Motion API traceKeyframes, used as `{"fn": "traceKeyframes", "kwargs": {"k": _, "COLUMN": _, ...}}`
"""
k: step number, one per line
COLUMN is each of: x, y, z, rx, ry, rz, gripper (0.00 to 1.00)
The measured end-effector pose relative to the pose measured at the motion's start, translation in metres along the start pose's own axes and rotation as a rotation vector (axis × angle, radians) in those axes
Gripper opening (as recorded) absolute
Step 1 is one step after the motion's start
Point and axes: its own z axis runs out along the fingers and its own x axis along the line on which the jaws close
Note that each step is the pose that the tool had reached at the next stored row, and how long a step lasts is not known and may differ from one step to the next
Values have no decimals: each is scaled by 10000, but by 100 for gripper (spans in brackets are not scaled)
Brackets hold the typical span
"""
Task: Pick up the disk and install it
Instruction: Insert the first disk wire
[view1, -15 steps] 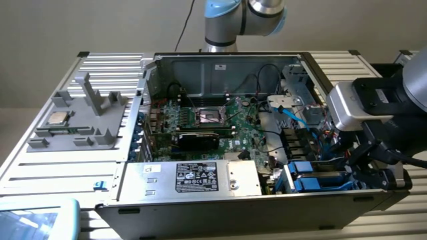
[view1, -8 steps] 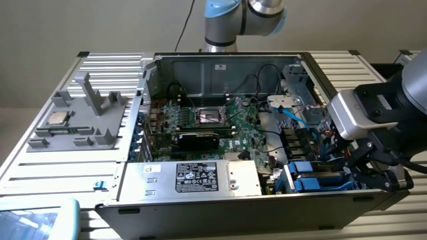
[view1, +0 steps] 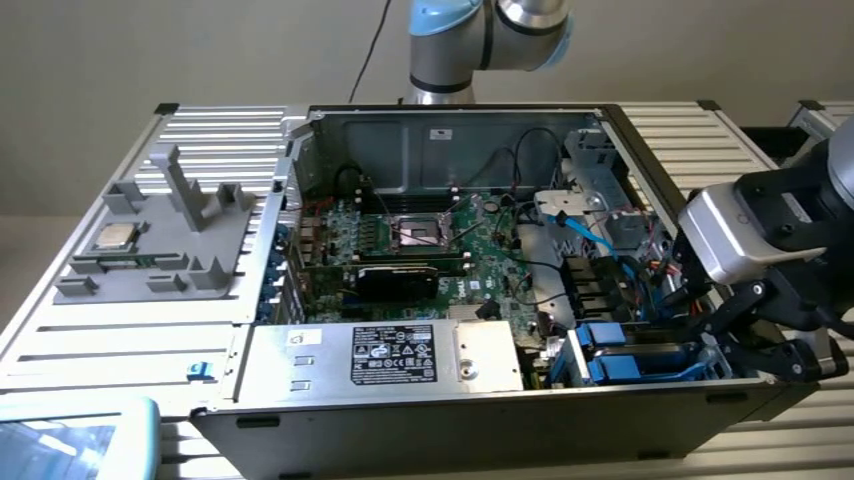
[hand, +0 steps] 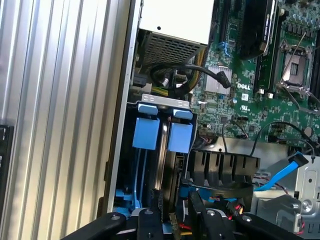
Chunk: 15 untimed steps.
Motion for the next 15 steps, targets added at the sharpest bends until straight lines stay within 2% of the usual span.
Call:
{"fn": "traceKeyframes", "kwargs": {"k": 1, "x": 1, "y": -12, "z": -1, "rx": -30, "ry": -9, "rz": -12, "gripper": 34}}
{"fn": "traceKeyframes", "kwargs": {"k": 4, "x": 2, "y": -14, "z": 1, "rx": -46, "ry": -28, "rz": -90, "gripper": 34}}
{"fn": "traceKeyframes", "kwargs": {"k": 9, "x": 5, "y": -15, "z": 12, "rx": -241, "ry": -43, "rz": -936, "gripper": 34}}
{"fn": "traceKeyframes", "kwargs": {"k": 10, "x": 6, "y": -14, "z": 14, "rx": -263, "ry": -45, "rz": -1059, "gripper": 34}}
{"fn": "traceKeyframes", "kwargs": {"k": 13, "x": 11, "y": -32, "z": 20, "rx": -279, "ry": -71, "rz": -1209, "gripper": 34}}
{"fn": "traceKeyframes", "kwargs": {"k": 15, "x": 20, "y": -52, "z": 25, "rx": -277, "ry": -143, "rz": -1250, "gripper": 34}}
